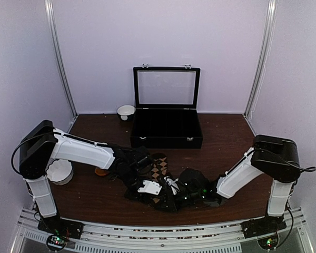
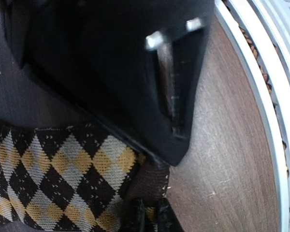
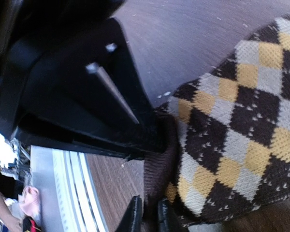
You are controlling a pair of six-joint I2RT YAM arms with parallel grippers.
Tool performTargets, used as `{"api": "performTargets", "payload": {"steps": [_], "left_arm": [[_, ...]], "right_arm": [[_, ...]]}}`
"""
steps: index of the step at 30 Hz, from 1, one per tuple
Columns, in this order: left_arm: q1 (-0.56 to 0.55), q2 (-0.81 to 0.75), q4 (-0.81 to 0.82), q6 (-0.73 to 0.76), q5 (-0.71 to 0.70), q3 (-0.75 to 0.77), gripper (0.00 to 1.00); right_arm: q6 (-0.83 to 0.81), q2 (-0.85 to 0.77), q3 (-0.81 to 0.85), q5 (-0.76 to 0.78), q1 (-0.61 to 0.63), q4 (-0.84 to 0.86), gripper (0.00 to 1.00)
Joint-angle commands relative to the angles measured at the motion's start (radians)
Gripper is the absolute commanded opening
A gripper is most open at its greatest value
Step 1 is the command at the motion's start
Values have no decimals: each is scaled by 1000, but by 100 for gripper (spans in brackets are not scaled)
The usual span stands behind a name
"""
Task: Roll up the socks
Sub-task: Roll the sock at the center of the board.
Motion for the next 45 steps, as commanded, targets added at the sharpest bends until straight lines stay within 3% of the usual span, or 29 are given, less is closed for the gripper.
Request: {"api": "performTargets", "payload": {"steps": [1, 6, 12, 16, 19, 21, 22, 23, 25, 28, 34, 36, 38, 43, 45], "left_arm": [[0, 68, -63, 15, -74, 6, 8], [32, 110, -159, -24, -16, 84, 8], [83, 158, -235, -64, 47, 156, 8], [96, 204, -280, -97, 95, 205, 8], [108, 260, -336, -113, 140, 256, 8], [115, 286, -372, -118, 185, 284, 8], [118, 297, -387, -122, 208, 296, 8], [123, 309, -413, -123, 229, 311, 8], [133, 335, -451, -129, 272, 345, 8], [148, 358, -478, -139, 324, 367, 9], [171, 385, -516, -150, 396, 393, 9], [177, 399, -533, -152, 420, 410, 9], [181, 410, -550, -152, 435, 423, 9], [187, 432, -558, -165, 445, 435, 9], [189, 437, -558, -169, 444, 438, 9]], "right_arm": [[7, -7, -75, 39, -7, -80, 27], [-43, -90, -135, 106, -8, -62, 39], [-78, -192, -220, 208, -6, -74, 40], [-91, -290, -296, 328, 14, -54, 40], [-208, -390, -285, 516, 102, -164, 43], [-293, -430, -229, 671, 193, -310, 57], [-325, -438, -184, 735, 215, -402, 90], [-350, -442, -144, 785, 236, -484, 99], [-378, -448, -73, 885, 265, -597, 100], [-388, -484, -69, 945, 275, -610, 100], [-161, -557, -135, 1228, 284, -654, 100], [-109, -578, -212, 1196, 285, -541, 100], [-168, -604, -277, 1111, 283, -341, 100], [-544, -467, -129, 1060, 403, -377, 99], [-625, -390, -80, 1030, 432, -383, 97]]}}
